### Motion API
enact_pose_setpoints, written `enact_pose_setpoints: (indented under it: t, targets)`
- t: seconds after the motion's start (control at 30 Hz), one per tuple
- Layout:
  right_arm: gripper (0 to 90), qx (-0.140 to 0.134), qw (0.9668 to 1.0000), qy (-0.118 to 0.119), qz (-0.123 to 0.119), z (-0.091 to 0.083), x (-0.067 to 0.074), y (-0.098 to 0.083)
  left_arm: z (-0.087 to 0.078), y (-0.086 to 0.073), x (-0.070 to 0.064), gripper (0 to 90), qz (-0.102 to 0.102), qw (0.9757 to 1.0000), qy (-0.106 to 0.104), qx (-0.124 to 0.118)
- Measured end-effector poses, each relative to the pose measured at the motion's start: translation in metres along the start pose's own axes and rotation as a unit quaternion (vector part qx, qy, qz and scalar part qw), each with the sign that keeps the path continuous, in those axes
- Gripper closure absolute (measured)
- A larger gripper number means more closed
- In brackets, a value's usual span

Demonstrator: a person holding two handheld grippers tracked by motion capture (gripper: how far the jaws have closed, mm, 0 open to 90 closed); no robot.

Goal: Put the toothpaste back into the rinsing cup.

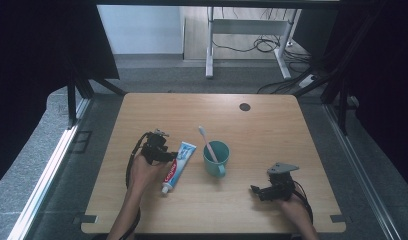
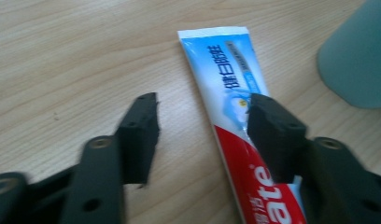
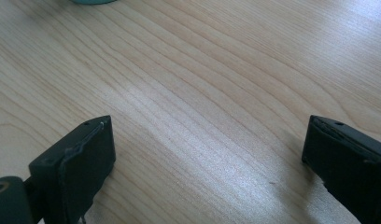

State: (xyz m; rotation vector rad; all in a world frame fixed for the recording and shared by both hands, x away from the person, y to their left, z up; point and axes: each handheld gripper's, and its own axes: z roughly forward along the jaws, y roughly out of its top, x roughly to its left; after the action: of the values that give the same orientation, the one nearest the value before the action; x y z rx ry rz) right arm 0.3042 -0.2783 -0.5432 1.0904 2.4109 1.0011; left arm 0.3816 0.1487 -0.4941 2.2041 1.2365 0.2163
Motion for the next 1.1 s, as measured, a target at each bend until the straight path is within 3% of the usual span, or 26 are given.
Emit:
enact_pose_setpoints:
  t: [0.13, 0.33, 0.67, 0.8, 0.97, 1.1]
  targets:
    - [2.2, 0.000, 1.0000, 0.000, 0.000, 0.000, 0.000, 0.000, -0.001, 0.000, -0.006, 28.6, 0.000, 0.9999, -0.004, 0.011]
    - [2.2, 0.000, 1.0000, -0.001, 0.000, 0.000, 0.000, 0.000, 0.001, 0.000, -0.019, 17.6, 0.010, 0.9990, -0.002, 0.044]
    - [2.2, 0.000, 1.0000, -0.001, -0.001, 0.000, 0.000, 0.000, 0.007, -0.003, -0.029, 19.1, 0.008, 0.9955, -0.012, 0.094]
    - [2.2, 0.001, 1.0000, -0.001, -0.001, 0.000, 0.000, 0.000, 0.010, -0.001, -0.032, 23.9, 0.011, 0.9928, -0.012, 0.118]
    - [2.2, 0.000, 1.0000, -0.001, -0.001, 0.000, 0.000, 0.000, 0.015, 0.005, -0.036, 29.0, 0.015, 0.9877, -0.004, 0.155]
    - [2.2, 0.001, 1.0000, -0.001, -0.001, 0.000, 0.000, 0.000, 0.021, 0.012, -0.036, 33.3, 0.017, 0.9813, 0.008, 0.191]
